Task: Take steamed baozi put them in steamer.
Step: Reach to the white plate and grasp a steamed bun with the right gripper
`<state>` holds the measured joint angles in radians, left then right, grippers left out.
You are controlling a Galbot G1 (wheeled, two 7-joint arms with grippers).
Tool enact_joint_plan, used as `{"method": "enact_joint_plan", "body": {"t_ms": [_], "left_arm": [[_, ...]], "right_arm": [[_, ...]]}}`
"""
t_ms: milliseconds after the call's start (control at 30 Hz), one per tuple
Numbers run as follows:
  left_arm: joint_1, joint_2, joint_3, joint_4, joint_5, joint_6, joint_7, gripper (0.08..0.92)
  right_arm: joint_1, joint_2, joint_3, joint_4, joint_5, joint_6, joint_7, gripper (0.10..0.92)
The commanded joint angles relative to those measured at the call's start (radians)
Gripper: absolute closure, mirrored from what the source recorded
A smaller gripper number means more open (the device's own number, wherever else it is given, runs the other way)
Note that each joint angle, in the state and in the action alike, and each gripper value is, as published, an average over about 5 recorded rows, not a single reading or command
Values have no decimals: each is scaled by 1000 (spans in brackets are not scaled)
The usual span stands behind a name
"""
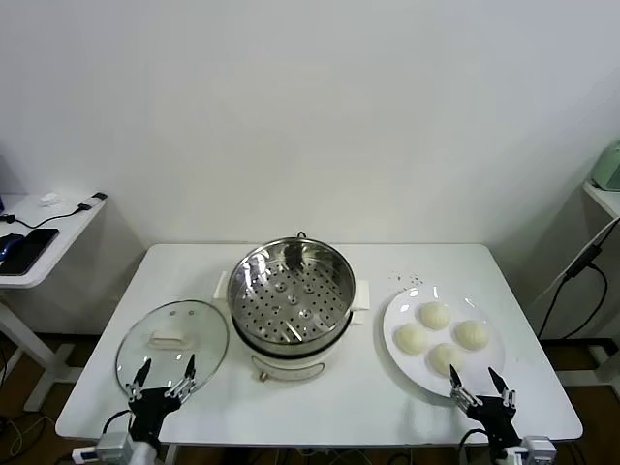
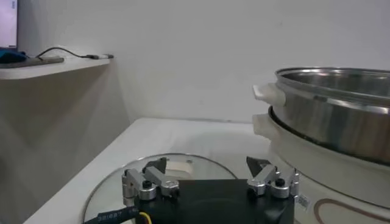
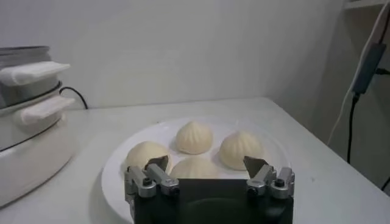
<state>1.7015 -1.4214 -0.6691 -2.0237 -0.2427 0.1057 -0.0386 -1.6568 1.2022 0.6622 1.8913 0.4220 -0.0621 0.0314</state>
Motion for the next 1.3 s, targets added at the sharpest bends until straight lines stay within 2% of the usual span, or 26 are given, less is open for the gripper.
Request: {"method": "enact_joint_plan", "body": {"t_ms": [33,233,433,500,700,867,1000,1100,1200,1300], "left_arm": [[0,0,1,-3,-1,2,0,177],[-2,4,11,-11,-2,6,1,177],[-10,21,15,-11,-3,7,3,177],[-12,25,15,-10,-4,5,3,177],[-11,24,19,-12,-5,0,5,177],[-10,22,28,-6,-2,-7,8,177],[-12,20,33,-2,4,-9,16,177],[-11,20,36,-3,10,-12,22,177],[-11,20,38,-1,14,-14,25,177],[-13,20,40,7,16,-19,26,177]], "right_arm": [[27,0,11,6,-8,-50,-7,203],[260,-140,16,-6,-35,-172,15,203],[586,-384,-145,-160,-37,-282,-22,203],[682,-473,-230,-210,-60,-310,-100,203],[916,-748,-523,-314,-163,-339,-484,203],[1214,-882,-858,-447,-247,-196,-801,203],[1620,-902,-1308,-570,-264,-54,-1011,203],[1938,-855,-1654,-656,-249,31,-1131,203],[2145,-773,-1903,-727,-252,52,-1201,203],[2230,-684,-2044,-788,-245,40,-1222,203]]}}
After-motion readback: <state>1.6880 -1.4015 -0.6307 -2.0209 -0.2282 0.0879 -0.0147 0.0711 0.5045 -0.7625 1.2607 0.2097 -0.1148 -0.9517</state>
